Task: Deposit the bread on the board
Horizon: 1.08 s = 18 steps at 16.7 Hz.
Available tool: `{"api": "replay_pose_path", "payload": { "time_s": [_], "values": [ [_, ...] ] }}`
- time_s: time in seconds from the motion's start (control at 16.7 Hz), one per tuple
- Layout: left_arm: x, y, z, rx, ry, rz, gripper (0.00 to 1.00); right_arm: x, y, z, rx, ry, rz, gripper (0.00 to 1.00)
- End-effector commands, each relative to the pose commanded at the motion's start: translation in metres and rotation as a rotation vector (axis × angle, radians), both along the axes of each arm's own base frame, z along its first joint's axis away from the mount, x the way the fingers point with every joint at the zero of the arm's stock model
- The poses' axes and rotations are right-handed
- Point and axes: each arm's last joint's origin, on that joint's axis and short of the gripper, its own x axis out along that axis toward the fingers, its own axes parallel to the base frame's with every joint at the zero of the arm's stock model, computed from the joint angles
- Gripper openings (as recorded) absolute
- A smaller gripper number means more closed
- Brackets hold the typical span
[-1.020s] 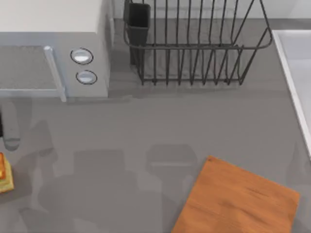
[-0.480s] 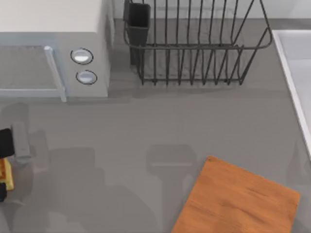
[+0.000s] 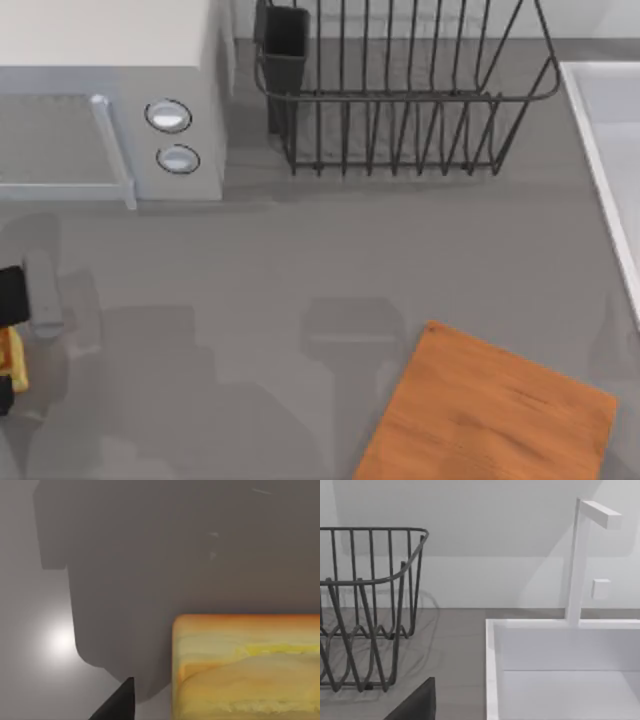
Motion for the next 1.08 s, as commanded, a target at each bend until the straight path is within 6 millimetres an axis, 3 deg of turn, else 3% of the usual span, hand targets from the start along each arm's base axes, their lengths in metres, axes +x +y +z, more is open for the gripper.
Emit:
{"api": "replay_pose_path", "payload": {
  "time_s": [0.42, 0.9, 1.08],
  "values": [
    [0.0, 0.0, 0.0, 0.0, 0.0, 0.0, 0.02, 0.0, 0.0, 0.0, 0.0, 0.0, 0.0, 1.0],
    [0.0, 0.0, 0.0, 0.0, 0.0, 0.0, 0.0, 0.0, 0.0, 0.0, 0.0, 0.0, 0.0, 1.0],
    [0.0001, -0.0005, 0.0086, -0.004, -0.001, 0.005, 0.0, 0.0, 0.0, 0.0, 0.0, 0.0, 0.0, 1.0]
  ]
}}
